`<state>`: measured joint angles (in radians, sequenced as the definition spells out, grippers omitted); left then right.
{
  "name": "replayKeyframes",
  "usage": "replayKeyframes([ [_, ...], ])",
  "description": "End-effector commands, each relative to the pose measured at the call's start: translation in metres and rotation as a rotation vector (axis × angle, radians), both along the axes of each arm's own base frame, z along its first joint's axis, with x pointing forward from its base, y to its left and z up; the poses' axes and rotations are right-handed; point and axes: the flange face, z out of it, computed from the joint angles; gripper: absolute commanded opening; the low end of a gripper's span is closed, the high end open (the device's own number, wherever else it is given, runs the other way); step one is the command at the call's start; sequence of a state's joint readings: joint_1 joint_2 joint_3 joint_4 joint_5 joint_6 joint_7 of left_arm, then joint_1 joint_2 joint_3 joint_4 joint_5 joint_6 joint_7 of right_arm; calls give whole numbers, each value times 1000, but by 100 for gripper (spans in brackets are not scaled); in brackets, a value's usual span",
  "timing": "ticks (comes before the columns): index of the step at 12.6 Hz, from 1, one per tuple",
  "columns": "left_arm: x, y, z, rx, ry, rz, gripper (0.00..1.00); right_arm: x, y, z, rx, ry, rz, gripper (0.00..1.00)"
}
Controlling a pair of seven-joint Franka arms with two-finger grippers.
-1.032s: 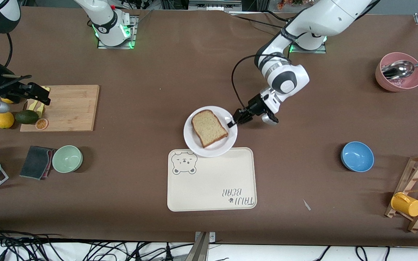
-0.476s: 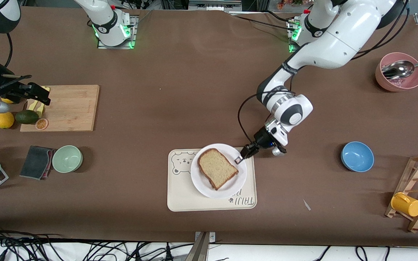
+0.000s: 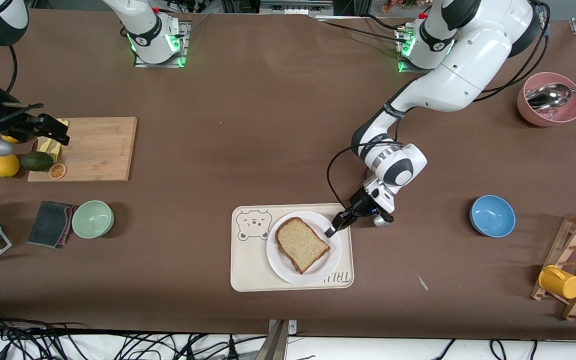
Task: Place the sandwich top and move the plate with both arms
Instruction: 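Slide the plate onto the cream bear tray with the left gripper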
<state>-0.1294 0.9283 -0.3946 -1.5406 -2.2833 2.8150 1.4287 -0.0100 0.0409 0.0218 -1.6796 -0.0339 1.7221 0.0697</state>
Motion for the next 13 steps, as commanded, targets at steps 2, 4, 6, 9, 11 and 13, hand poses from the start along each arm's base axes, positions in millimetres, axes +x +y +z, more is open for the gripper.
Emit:
replayKeyframes([
  [2, 7, -5, 4, 17, -23, -11, 0, 0, 1, 7, -11, -16, -8, 100],
  [4, 5, -5, 3, 19, -20, -13, 2, 4, 1, 1, -11, -19, -7, 100],
  [6, 6, -4, 7, 19, -23, -11, 27, 3, 1, -4, -10, -1, -8, 100],
  [9, 12, 10, 24, 87, -12, 24, 97, 1, 0, -1, 2, -3, -16, 100],
  [11, 15, 15, 38, 111, -9, 33, 99, 0, 5, 6, 19, -8, -31, 100],
  [13, 10, 11, 66, 127, 25, 67, 99, -8, 9, 22, 66, -28, -75, 100],
])
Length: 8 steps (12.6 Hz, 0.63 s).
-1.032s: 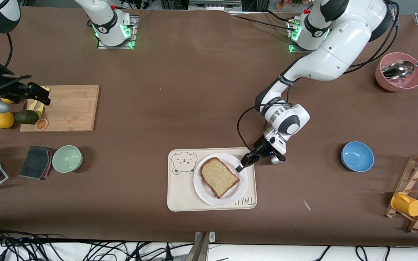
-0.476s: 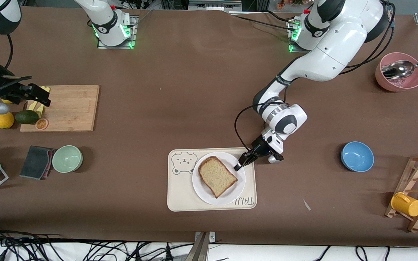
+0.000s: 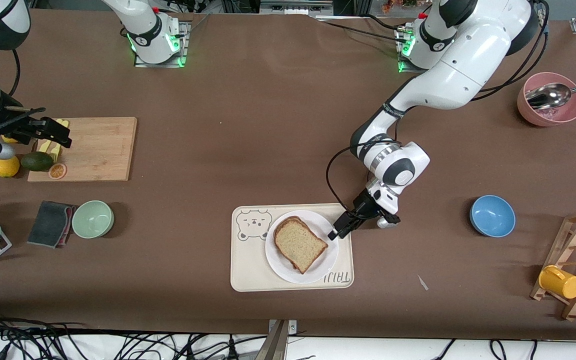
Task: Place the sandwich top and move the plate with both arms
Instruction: 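Slide the plate onto the cream bear tray with the left gripper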
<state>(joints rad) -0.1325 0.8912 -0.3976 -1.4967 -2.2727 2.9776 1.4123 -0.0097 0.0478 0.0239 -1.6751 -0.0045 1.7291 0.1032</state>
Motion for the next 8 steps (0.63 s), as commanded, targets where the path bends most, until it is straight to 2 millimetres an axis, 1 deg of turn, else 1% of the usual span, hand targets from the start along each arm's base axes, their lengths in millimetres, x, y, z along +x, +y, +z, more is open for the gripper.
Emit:
replayKeyframes([
  [1, -3, -1, 43, 32, 17, 24, 100, -17, 5, 29, 35, -22, -41, 100],
  [2, -4, -2, 52, 34, 29, 36, 100, -18, 4, 33, 29, -22, -38, 100],
  [3, -3, 2, 61, 37, 35, 52, 100, -18, 5, 35, 30, -28, -38, 100],
  [4, -3, 4, 66, 35, 36, 60, 100, -17, 5, 36, 30, -34, -40, 100],
  [6, 0, 9, 72, 36, 28, 67, 100, -16, 3, 30, 36, -18, -32, 100],
  [8, -1, 9, 73, 38, 27, 65, 100, -17, 5, 35, 29, -28, -23, 100],
])
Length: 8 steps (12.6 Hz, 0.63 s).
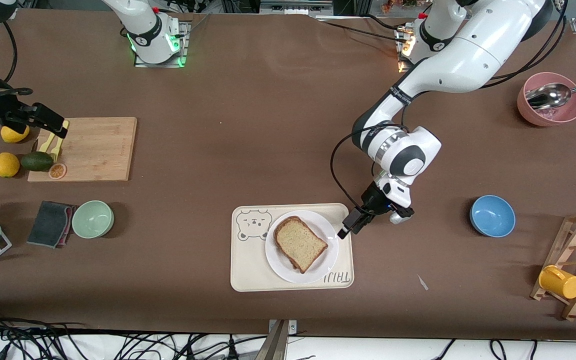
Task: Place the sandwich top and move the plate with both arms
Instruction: 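Slide the plate onto the cream bear tray with the left gripper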
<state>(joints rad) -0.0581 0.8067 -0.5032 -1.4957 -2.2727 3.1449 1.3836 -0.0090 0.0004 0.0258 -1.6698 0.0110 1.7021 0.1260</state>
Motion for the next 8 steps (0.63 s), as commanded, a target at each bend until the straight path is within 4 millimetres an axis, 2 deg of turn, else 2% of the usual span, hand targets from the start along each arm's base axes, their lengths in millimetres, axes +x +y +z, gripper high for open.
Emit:
replayKeyframes([
  [1, -5, 0, 7, 17, 4, -13, 100, -1, -1, 7, 26, -9, -7, 100],
  [4, -4, 5, 6, 25, 3, -10, 100, 5, 1, 7, 26, -41, -8, 100],
  [5, -10, -3, 4, 47, 15, -21, 100, 5, 3, 7, 27, -41, -9, 100],
  [8, -23, -1, 16, 114, 31, -32, 100, 1, 3, 12, 28, -41, -1, 100],
])
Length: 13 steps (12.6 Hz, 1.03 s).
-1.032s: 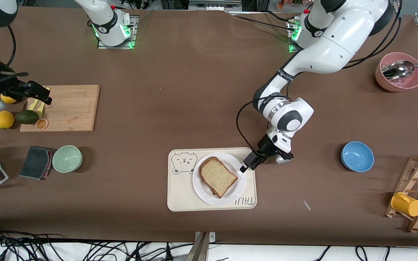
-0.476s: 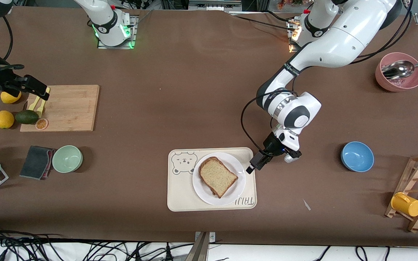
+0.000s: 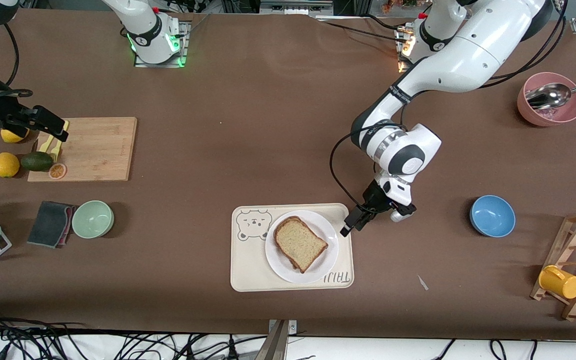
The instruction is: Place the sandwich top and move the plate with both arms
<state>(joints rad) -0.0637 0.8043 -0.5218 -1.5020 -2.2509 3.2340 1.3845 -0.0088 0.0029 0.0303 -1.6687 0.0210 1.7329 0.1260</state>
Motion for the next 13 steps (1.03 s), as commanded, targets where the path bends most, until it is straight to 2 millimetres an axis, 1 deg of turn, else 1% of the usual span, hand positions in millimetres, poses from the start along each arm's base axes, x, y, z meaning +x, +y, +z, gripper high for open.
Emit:
replayKeyframes([
  [1, -22, 3, 13, 74, -5, -59, 100, -4, 2, 13, 17, -15, 3, 100],
  [2, -26, 4, 13, 97, -11, -87, 100, -7, 3, 16, 16, -17, 8, 100],
  [4, -29, 13, 11, 123, -20, -122, 100, -12, 2, 11, 16, 29, -1, 100],
  [5, -19, 20, 11, 83, -24, -123, 100, -12, 3, 12, 16, 29, 0, 100],
  [6, -9, 29, 16, 15, -10, -117, 100, -14, 5, 17, 13, 20, -1, 100],
  [7, -1, 33, 23, -25, 8, -122, 100, -15, 14, 18, 5, 17, 12, 100],
  [8, 2, 42, 28, -36, 23, -130, 100, -16, 20, 17, 3, 25, 21, 100],
  [9, 0, 47, 29, -35, 40, -152, 100, -20, 20, 15, 12, 56, 17, 100],
  [11, 2, 64, 36, -26, 88, -197, 100, -18, 20, 20, 11, 36, 20, 100],
  [13, 5, 76, 50, -8, 150, -253, 100, -12, 19, 25, 11, -25, 26, 100],
])
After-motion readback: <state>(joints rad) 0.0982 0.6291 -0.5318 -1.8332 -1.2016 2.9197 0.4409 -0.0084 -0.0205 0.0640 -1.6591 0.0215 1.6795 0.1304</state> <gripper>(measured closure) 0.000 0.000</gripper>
